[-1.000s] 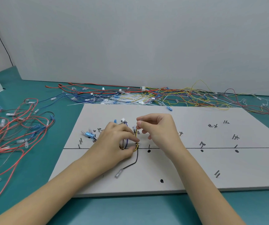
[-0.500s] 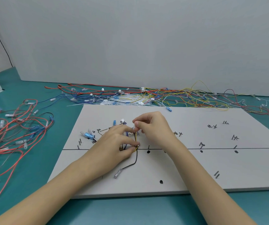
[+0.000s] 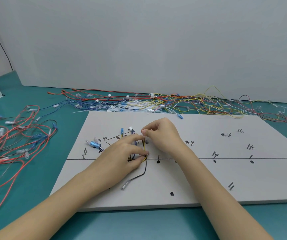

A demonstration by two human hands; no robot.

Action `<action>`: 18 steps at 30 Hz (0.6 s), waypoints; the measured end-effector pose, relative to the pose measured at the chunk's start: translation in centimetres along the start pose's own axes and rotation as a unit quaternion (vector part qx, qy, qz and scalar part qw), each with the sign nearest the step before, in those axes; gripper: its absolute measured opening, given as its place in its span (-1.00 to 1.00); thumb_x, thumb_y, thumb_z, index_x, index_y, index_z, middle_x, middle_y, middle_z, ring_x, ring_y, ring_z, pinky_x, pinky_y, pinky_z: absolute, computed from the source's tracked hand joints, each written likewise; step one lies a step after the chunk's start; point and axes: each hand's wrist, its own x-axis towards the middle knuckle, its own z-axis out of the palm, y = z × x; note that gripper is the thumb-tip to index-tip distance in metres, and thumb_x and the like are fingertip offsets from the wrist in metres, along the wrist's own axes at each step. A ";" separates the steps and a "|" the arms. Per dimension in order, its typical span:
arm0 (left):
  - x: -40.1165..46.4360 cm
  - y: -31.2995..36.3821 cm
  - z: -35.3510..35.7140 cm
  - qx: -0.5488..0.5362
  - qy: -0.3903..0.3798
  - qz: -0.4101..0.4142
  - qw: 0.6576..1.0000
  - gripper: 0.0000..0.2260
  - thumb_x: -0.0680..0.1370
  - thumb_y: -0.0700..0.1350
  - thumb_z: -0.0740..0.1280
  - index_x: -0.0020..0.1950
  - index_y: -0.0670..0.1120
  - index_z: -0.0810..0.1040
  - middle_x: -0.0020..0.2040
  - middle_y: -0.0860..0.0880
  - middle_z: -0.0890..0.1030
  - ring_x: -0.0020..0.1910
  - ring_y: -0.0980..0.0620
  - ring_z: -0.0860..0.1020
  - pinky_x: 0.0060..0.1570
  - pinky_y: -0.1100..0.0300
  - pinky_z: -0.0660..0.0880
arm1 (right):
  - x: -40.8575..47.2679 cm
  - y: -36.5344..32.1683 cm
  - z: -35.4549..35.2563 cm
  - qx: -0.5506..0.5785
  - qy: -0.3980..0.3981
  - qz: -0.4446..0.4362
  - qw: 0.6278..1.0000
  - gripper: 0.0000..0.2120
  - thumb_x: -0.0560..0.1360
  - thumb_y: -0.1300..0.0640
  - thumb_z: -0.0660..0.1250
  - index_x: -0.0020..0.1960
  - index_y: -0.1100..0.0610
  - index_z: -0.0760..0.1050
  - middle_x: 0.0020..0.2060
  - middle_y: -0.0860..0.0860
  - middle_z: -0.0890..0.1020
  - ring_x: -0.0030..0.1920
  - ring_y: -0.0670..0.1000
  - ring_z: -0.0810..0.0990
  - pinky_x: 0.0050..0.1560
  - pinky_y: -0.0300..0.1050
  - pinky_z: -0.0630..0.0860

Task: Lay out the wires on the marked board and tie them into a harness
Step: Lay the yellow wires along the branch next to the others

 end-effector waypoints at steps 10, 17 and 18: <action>0.0 0.3 -0.1 0.005 0.003 -0.004 1.000 -0.83 0.58 -0.06 0.33 0.10 0.11 0.67 0.39 0.17 0.43 0.32 0.20 0.37 0.19 0.44 0.21 | 0.1 0.5 0.8 -0.036 0.012 -0.018 0.999 -0.90 0.47 0.19 0.39 -0.11 0.09 0.70 -0.30 -0.04 0.65 -0.26 -0.09 0.58 -0.24 -0.26 0.45; 0.0 0.2 0.0 0.003 0.009 -0.003 1.000 -0.82 0.58 -0.06 0.32 0.12 0.11 0.66 0.38 0.16 0.44 0.32 0.21 0.35 0.21 0.45 0.19 | -0.2 0.6 0.8 -0.065 0.048 -0.051 0.995 -0.92 0.44 0.19 0.40 -0.17 0.06 0.66 -0.24 -0.09 0.54 -0.22 -0.17 0.49 -0.26 -0.32 0.34; 0.0 0.2 0.0 0.005 0.008 0.000 1.000 -0.82 0.58 -0.07 0.31 0.13 0.12 0.65 0.37 0.17 0.44 0.31 0.20 0.36 0.21 0.45 0.20 | -0.3 0.4 0.9 -0.085 0.042 -0.058 0.994 -0.90 0.48 0.19 0.37 -0.13 0.08 0.67 -0.18 -0.05 0.51 -0.12 -0.09 0.48 -0.18 -0.24 0.36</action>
